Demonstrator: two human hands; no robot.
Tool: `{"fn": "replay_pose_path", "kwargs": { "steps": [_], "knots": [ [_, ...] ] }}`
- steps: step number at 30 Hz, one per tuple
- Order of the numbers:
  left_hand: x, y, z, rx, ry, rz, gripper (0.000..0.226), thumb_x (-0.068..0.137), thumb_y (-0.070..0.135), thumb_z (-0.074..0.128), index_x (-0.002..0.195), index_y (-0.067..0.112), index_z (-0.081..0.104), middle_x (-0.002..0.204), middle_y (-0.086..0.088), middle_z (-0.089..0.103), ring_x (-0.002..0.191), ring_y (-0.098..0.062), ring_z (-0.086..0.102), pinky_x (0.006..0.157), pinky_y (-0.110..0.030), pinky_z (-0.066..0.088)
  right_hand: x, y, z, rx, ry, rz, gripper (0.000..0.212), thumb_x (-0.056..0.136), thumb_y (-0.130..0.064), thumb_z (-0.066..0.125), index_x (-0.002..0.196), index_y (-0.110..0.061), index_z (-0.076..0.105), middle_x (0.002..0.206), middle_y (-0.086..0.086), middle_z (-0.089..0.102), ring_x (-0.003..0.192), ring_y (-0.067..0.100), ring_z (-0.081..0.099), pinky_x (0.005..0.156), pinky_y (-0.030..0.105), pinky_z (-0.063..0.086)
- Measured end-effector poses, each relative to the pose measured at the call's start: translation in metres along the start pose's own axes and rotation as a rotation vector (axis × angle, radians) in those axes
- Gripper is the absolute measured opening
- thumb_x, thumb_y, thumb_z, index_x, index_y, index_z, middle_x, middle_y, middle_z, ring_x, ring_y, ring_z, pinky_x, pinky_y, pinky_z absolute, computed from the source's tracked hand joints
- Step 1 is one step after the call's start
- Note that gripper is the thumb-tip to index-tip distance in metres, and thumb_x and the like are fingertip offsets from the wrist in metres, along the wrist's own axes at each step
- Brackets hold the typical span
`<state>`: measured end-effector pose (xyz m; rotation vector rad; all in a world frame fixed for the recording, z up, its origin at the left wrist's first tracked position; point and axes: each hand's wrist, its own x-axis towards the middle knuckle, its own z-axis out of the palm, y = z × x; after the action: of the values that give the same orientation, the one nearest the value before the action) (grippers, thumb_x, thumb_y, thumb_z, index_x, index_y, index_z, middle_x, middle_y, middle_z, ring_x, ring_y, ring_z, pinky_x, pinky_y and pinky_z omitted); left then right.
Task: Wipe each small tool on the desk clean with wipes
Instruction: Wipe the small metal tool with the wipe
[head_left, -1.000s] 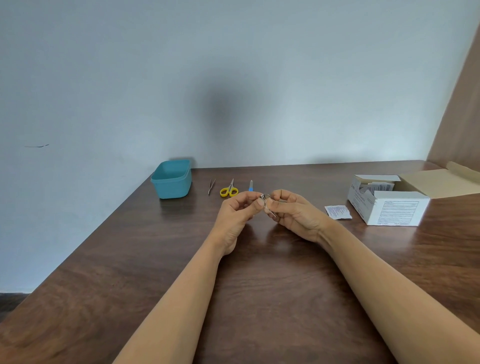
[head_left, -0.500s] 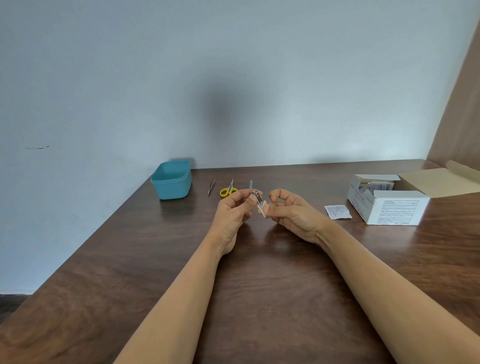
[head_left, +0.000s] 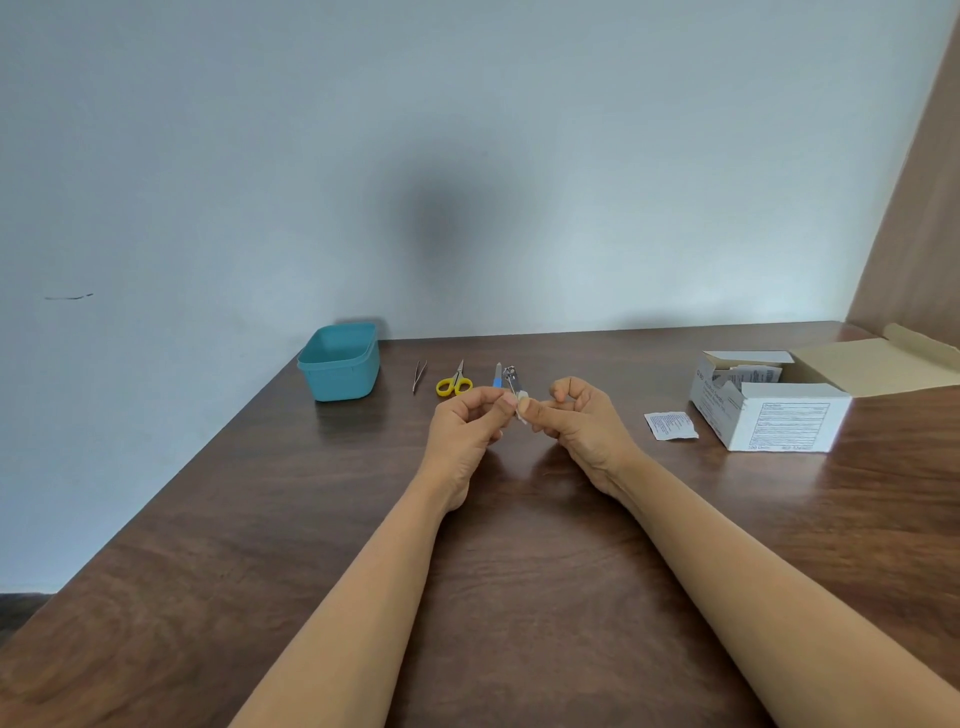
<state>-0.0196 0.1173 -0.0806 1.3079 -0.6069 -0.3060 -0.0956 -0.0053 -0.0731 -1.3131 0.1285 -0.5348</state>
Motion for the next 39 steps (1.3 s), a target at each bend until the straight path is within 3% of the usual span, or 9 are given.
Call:
{"fn": "replay_pose_path", "kwargs": {
  "steps": [11,15,20,26,32,39],
  "knots": [
    [0.001,-0.001,0.000,0.076,0.104,-0.015,0.004,0.087,0.014,0.068,0.086,0.014,0.072,0.076,0.001,0.065,0.062,-0.003,0.051,0.060,-0.019,0.043,-0.002,0.002,0.003,-0.226,-0.013,-0.049,0.028,0.084,0.007,0.064,0.079,-0.013,0.044,0.058,0.000,0.069,0.053,0.006,0.062,0.055,0.013,0.043],
    [0.002,0.003,0.000,-0.063,0.140,-0.050,0.008,0.090,0.013,0.065,0.082,0.013,0.068,0.080,-0.004,0.068,0.066,-0.009,0.057,0.064,-0.021,0.049,-0.003,0.003,0.006,-0.263,-0.017,-0.049,0.025,0.082,0.004,0.067,0.079,-0.012,0.049,0.057,0.002,0.068,0.053,0.008,0.064,0.054,0.013,0.044],
    [-0.002,0.009,0.000,-0.231,0.145,-0.104,0.007,0.093,0.015,0.061,0.090,0.009,0.062,0.081,-0.006,0.072,0.068,-0.011,0.072,0.064,-0.023,0.059,-0.002,0.002,0.003,-0.170,0.095,-0.056,0.015,0.082,0.000,0.069,0.087,-0.012,0.062,0.062,-0.001,0.071,0.058,0.008,0.066,0.055,0.015,0.044],
    [-0.002,0.008,-0.001,-0.187,0.118,-0.106,0.003,0.092,0.007,0.062,0.092,0.004,0.063,0.080,-0.011,0.069,0.064,-0.010,0.071,0.058,-0.019,0.057,-0.001,0.001,0.003,-0.036,0.212,-0.092,0.011,0.081,-0.003,0.072,0.091,-0.006,0.070,0.067,-0.001,0.071,0.062,0.006,0.064,0.056,0.015,0.043],
    [0.000,0.004,-0.001,-0.122,0.035,-0.121,0.015,0.091,0.000,0.061,0.104,-0.008,0.063,0.080,-0.014,0.069,0.066,-0.012,0.071,0.063,-0.020,0.058,-0.001,0.003,0.002,-0.053,0.215,-0.128,0.011,0.083,-0.006,0.070,0.094,-0.007,0.072,0.068,-0.001,0.068,0.061,0.004,0.058,0.062,0.019,0.049],
    [-0.002,0.006,0.001,-0.100,0.024,-0.125,0.005,0.089,-0.001,0.063,0.093,0.001,0.065,0.076,-0.012,0.071,0.065,-0.013,0.071,0.063,-0.022,0.059,0.001,0.006,0.000,-0.081,0.183,-0.169,0.015,0.082,0.005,0.067,0.092,-0.005,0.066,0.061,-0.006,0.068,0.061,0.004,0.060,0.064,0.019,0.053]
  ]
}}
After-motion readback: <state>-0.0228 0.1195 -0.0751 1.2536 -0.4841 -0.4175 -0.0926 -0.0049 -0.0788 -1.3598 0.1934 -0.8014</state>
